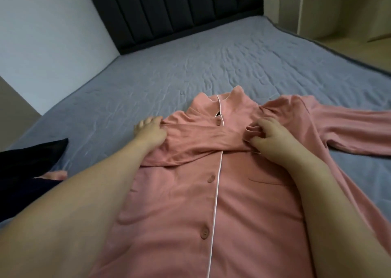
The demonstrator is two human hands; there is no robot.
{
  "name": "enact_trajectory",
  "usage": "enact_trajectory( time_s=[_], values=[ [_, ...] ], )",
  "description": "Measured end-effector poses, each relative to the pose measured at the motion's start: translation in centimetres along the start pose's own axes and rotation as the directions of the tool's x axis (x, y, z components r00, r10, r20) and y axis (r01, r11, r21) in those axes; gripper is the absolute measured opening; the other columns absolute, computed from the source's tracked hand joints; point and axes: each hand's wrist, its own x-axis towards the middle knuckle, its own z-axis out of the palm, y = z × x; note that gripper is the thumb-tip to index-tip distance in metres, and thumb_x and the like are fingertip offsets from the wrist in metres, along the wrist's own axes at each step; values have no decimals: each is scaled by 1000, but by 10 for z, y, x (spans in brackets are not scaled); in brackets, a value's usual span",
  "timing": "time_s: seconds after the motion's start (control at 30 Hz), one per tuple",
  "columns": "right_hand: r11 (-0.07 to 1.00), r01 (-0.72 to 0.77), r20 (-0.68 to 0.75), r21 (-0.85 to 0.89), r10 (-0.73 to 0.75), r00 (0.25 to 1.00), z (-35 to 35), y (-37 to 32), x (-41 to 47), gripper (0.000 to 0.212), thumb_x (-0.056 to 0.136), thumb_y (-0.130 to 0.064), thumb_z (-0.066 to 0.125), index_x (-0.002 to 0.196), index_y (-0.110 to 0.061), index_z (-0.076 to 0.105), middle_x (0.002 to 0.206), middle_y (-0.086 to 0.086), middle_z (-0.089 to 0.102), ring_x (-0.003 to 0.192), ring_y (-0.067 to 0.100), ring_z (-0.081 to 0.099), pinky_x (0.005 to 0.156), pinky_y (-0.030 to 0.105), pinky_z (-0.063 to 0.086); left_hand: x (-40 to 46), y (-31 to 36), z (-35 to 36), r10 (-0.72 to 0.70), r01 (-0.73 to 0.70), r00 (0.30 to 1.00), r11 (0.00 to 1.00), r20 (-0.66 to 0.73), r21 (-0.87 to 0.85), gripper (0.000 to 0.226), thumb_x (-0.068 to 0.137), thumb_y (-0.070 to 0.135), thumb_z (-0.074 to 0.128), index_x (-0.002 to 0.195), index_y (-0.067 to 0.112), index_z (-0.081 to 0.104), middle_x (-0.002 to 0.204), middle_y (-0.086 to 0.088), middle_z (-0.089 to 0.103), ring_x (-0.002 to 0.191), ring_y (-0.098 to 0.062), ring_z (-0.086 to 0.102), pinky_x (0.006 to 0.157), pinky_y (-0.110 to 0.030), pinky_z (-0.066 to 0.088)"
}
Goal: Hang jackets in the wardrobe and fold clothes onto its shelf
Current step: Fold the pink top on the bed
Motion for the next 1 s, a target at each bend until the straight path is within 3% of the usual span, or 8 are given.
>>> enact_trajectory(
  time_s=[0.17, 0.37, 0.5, 0.57, 0.7, 0.8, 0.9, 1.0],
  values=[
    [959, -141, 100, 245, 120, 988, 1, 0, 1, 97, 74, -36, 78, 151, -22, 21, 128, -6, 46, 101, 0, 53, 89, 20, 34, 17, 8, -3, 324, -335, 936, 940, 137, 69, 27, 100, 27, 42, 111, 6, 55, 125, -21, 58, 115, -34, 55, 94, -38, 42],
    [930, -87, -256, 358, 187, 948, 8, 6, 10, 22, 92, -22, 58, 111, -18, 67, 99, -5, 67, 91, 11, 62, 84, 26, 47, 31, -3, 3, 211, -154, 972, 898, -98, 412, 26, 102, 31, 33, 112, 12, 47, 118, -18, 64, 113, -34, 58, 92, -42, 37],
    [821, -31, -229, 570, 194, 954, 4, 3, 12, 60, 89, -33, 64, 142, -22, 39, 123, -6, 61, 117, 10, 56, 103, 31, 43, 2, 15, 16, 40, 9, 976, 975, -212, 222, 30, 91, 20, 44, 120, 14, 47, 126, -16, 47, 118, -35, 43, 98, -45, 31],
    [794, -109, -85, 599, 198, 977, 5, 5, 11, 74, 81, -31, 68, 143, -22, 28, 112, -13, 64, 110, 4, 59, 93, 21, 46, -28, 27, 19, 162, -193, 916, 980, -366, -50, 30, 84, 27, 51, 109, 11, 50, 115, -14, 46, 109, -33, 44, 95, -44, 33],
    [930, -147, -53, 336, 175, 983, 5, 8, 9, 45, 83, -12, 63, 123, -17, 43, 91, -22, 64, 91, 1, 61, 62, 6, 41, -89, 41, 14, 568, -569, 819, 791, -79, -223, 38, 75, 45, 55, 105, 24, 47, 111, 4, 41, 104, -19, 45, 96, -32, 38],
    [954, 14, -283, 299, 75, 956, -3, 1, 7, 41, 90, -21, 61, 128, -24, 45, 99, -17, 59, 101, 9, 59, 85, 22, 43, -92, 46, 13, 569, -569, 822, 821, -4, -41, 30, 83, 27, 57, 110, 17, 50, 122, -2, 46, 109, -28, 49, 98, -37, 39],
    [861, 123, -477, 494, 149, 866, -22, -12, 11, 29, 90, -31, 58, 118, -33, 52, 78, -10, 58, 66, 4, 58, 65, 27, 50, -85, 48, -5, 459, -472, 879, 875, -128, -104, 18, 82, 10, 55, 100, 10, 50, 109, -11, 51, 101, -35, 51, 87, -44, 42],
    [872, -72, -384, 484, 286, 878, -36, -10, 14, 24, 84, -28, 61, 108, -25, 62, 81, -9, 62, 71, 1, 60, 75, 26, 53, -88, 39, -11, 528, -531, 848, 845, -52, -69, 25, 78, 16, 53, 103, 13, 53, 113, -8, 51, 107, -31, 50, 88, -44, 43]
  ],
)
